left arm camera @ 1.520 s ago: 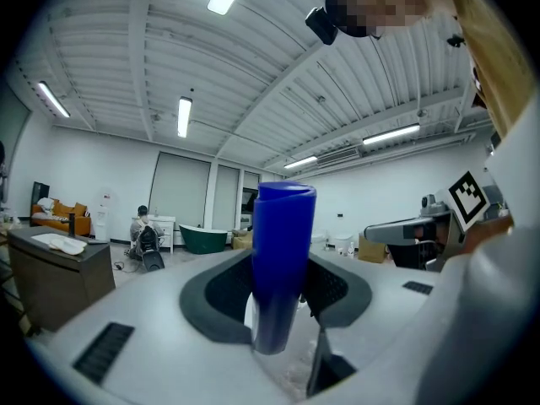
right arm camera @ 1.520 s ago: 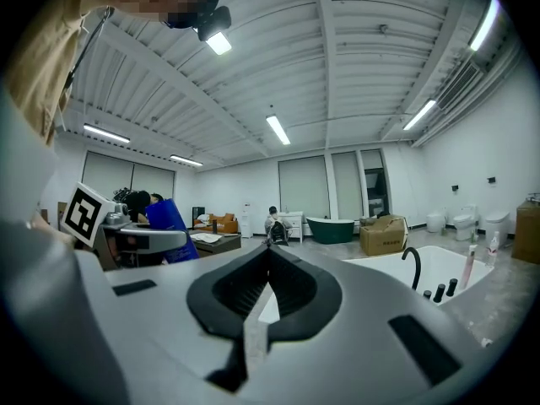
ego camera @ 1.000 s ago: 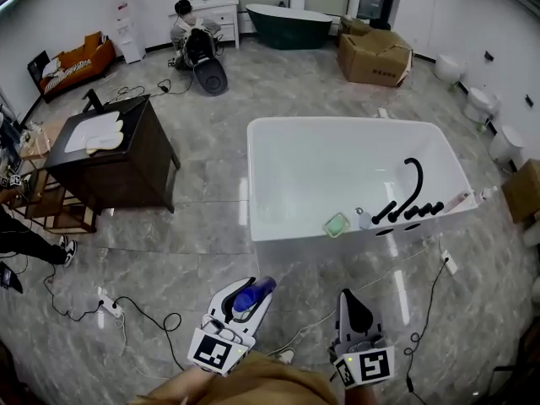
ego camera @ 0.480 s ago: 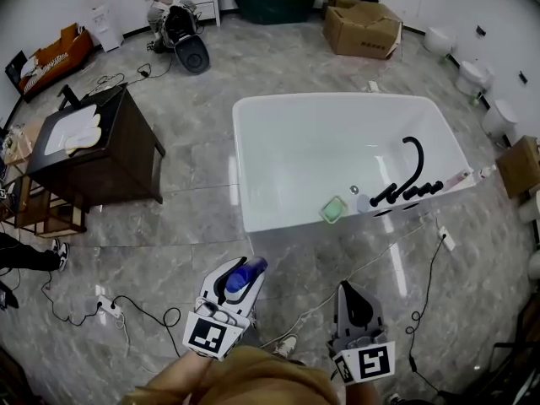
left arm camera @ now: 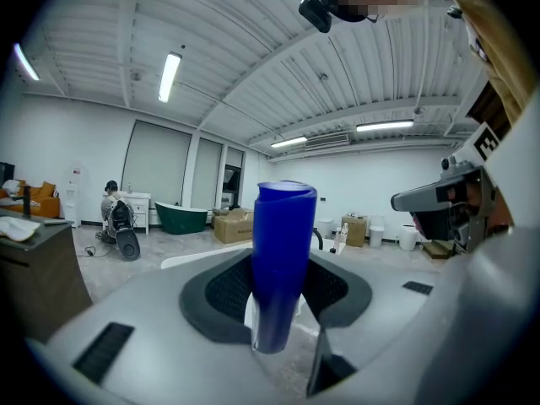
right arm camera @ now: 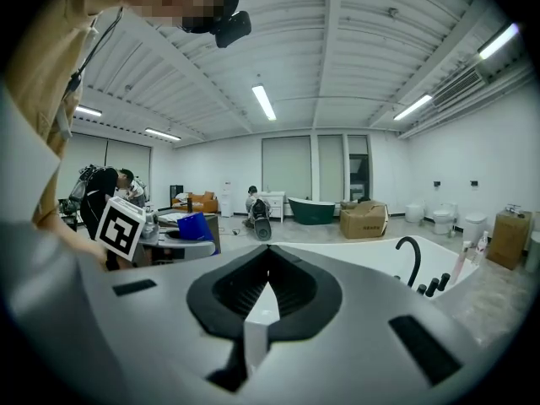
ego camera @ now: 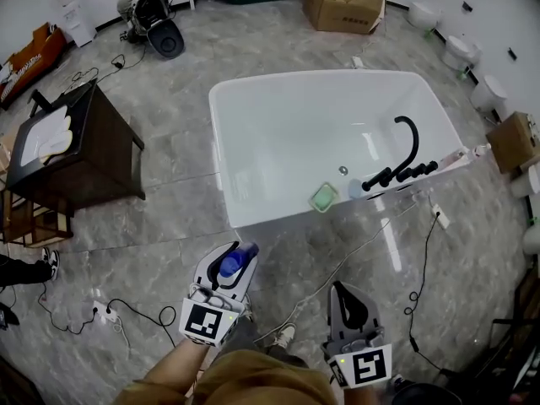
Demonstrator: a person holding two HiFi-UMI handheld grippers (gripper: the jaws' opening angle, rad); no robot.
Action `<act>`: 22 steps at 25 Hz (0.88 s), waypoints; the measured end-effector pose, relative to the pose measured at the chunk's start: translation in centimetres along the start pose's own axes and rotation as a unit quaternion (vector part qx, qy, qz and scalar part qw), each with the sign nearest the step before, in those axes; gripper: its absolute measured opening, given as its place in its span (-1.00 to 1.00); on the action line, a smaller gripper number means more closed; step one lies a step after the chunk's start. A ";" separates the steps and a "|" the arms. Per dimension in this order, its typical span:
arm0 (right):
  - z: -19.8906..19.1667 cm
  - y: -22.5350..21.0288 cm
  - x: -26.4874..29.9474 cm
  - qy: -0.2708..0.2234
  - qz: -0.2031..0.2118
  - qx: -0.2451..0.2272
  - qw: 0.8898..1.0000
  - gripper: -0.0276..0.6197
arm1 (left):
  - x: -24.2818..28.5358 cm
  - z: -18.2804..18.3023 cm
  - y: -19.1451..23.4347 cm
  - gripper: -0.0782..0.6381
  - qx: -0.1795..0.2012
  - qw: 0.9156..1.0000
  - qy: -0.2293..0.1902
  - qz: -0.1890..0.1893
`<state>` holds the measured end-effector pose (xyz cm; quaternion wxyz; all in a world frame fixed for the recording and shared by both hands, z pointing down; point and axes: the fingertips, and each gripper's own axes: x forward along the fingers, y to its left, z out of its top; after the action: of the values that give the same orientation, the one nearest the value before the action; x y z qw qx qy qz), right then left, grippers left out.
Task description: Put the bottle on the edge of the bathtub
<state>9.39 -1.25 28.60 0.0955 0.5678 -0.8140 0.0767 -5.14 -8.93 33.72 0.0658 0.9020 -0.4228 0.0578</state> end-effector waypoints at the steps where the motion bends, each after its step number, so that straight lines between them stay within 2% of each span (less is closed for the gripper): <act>1: -0.2 -0.2 0.2 0.004 -0.003 0.000 1.000 -0.93 | 0.5 -0.4 0.3 -0.34 0.002 1.000 0.002 -0.002; 16: -3.8 -1.4 6.1 0.029 -0.022 0.031 0.999 -0.93 | 9.1 -5.5 4.7 -0.34 0.003 0.999 0.032 -0.016; 22: -5.9 -2.0 7.7 0.043 -0.026 0.038 0.998 -0.93 | 12.2 -8.9 5.6 -0.34 0.009 0.999 0.049 -0.019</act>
<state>9.09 -7.54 36.25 0.1112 0.5880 -0.7907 0.1293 -2.17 -20.19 44.82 0.0789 0.9063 -0.4018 0.1046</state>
